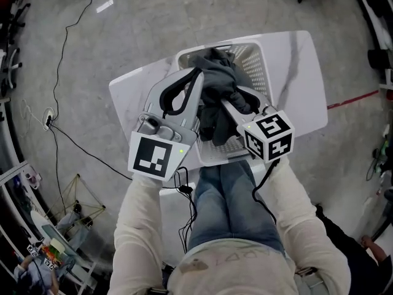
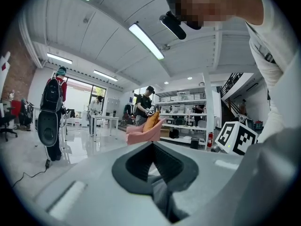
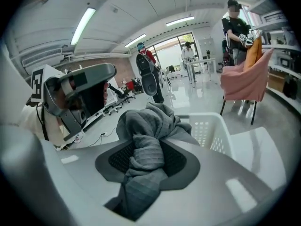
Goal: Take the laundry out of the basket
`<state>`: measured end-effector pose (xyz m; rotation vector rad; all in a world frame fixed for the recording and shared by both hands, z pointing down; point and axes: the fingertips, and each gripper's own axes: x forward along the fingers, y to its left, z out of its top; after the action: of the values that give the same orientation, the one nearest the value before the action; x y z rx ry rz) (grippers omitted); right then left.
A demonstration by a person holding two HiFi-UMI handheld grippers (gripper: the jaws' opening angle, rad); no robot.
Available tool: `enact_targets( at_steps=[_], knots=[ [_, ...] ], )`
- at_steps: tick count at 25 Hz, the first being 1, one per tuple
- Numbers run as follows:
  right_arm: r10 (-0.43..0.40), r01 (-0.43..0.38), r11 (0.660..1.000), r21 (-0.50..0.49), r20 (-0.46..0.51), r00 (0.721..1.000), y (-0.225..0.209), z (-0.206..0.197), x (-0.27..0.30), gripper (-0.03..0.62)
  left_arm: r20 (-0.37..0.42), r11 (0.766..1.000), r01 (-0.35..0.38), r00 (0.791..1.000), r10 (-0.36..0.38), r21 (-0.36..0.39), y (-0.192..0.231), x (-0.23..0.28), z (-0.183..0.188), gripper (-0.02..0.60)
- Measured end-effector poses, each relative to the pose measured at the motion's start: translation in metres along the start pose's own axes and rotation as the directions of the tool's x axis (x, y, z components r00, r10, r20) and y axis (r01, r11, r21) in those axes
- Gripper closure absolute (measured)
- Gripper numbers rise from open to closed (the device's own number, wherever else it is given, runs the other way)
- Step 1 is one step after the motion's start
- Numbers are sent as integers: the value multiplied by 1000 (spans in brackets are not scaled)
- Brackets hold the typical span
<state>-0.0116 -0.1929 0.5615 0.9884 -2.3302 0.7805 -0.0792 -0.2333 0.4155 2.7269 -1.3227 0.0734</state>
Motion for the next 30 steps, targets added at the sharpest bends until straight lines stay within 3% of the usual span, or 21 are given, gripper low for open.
enact_targets(
  at_steps=[11,15,20,30],
  knots=[
    [-12,17,1000,-21,230,973,54,82,-131,436,61,998,8,998,-11,55,-58,-46,101,581],
    [-28,51,997,-58,341,940,75,121,-189,437,54,996,12,998,-16,84,-86,-63,143,581],
    [-27,72,994,-82,457,889,94,153,-264,437,107,993,27,994,-39,118,-132,-80,191,581],
    [3,78,990,-118,567,823,124,163,-364,437,161,985,-3,987,-25,171,-213,-124,242,581]
  ],
)
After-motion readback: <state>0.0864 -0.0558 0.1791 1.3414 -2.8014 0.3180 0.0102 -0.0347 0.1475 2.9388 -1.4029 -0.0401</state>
